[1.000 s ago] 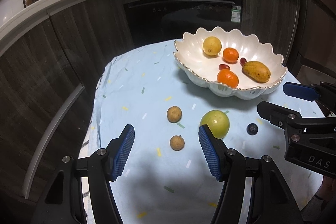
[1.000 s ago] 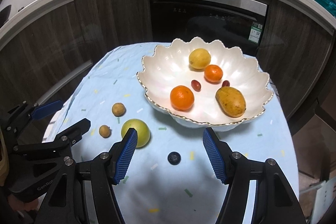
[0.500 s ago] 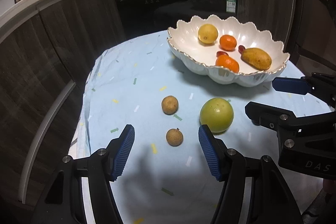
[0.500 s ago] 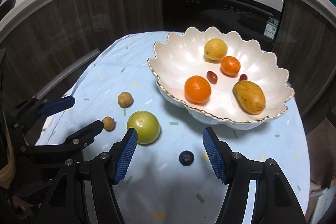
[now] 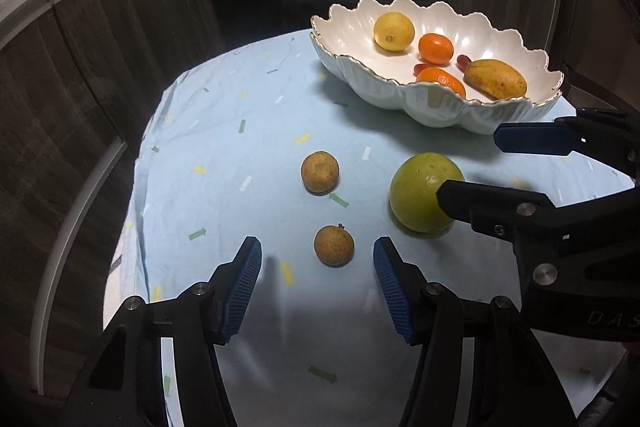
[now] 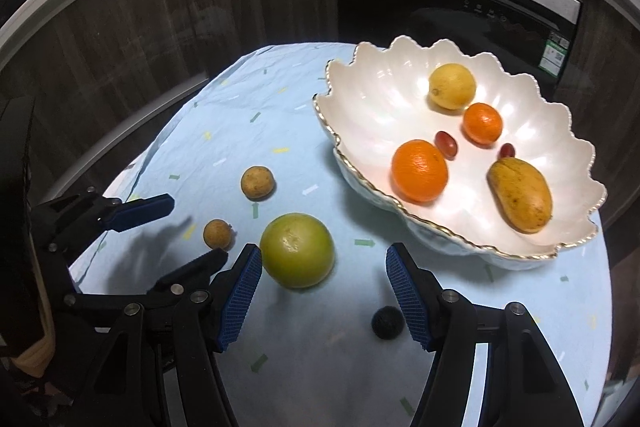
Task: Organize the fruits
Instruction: 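Close the left tool on a longan while the right tool grasps the green pomelo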
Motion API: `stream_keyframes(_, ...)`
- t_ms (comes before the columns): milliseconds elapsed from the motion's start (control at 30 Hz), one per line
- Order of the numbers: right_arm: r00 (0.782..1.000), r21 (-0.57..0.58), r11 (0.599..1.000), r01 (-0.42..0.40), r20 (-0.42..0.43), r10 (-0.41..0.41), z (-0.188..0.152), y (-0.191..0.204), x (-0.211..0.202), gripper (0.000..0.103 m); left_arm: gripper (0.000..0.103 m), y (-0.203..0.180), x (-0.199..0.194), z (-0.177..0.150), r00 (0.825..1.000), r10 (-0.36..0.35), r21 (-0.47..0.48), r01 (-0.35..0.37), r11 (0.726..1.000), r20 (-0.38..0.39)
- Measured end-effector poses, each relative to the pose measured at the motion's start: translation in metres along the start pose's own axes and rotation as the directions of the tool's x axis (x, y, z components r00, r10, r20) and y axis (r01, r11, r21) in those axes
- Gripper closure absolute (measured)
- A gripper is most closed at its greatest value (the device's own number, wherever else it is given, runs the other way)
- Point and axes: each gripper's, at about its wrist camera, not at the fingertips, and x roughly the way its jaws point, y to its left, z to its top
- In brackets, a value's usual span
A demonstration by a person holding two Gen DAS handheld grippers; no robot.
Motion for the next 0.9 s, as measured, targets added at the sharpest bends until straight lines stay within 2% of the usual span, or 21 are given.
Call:
stream_keyframes(67, 1.000, -0.005, 1.000, -0.006, -0.006, 0.006, 0.001, 0.002, 0.004, 0.038, 0.046, 0.000, 0.003, 0.000, 1.000, -0.004, 0.005, 0.004, 1.000, -0.004)
stream_keyframes(300, 0.999, -0.006, 1.000, -0.022, -0.024, 0.022, 0.004, 0.004, 0.014, 0.038, 0.061, 0.000, 0.011, -0.001, 0.999, -0.033, 0.007, 0.033, 0.999, -0.020)
stream_keyframes(633, 0.997, 0.004, 0.998, -0.055, -0.058, 0.055, 0.006, 0.008, 0.030, 0.038, 0.070, 0.000, 0.017, -0.001, 0.998, -0.056, 0.003, 0.056, 0.998, -0.015)
stream_keyframes(700, 0.996, 0.012, 0.998, -0.059, -0.066, 0.060, 0.004, 0.007, 0.033, 0.039, 0.071, 0.000, 0.017, -0.001, 0.998, -0.056, 0.001, 0.056, 0.998, -0.012)
stream_keyframes(867, 0.994, 0.027, 0.997, -0.073, -0.082, 0.075, 0.002, 0.006, 0.037, 0.053, 0.077, -0.001, 0.018, 0.000, 0.998, -0.062, 0.001, 0.062, 0.998, -0.008)
stream_keyframes(900, 0.994, 0.028, 0.997, -0.076, -0.081, 0.078, 0.001, 0.006, 0.037, 0.053, 0.078, -0.001, 0.018, 0.000, 0.998, -0.063, 0.002, 0.063, 0.998, -0.008)
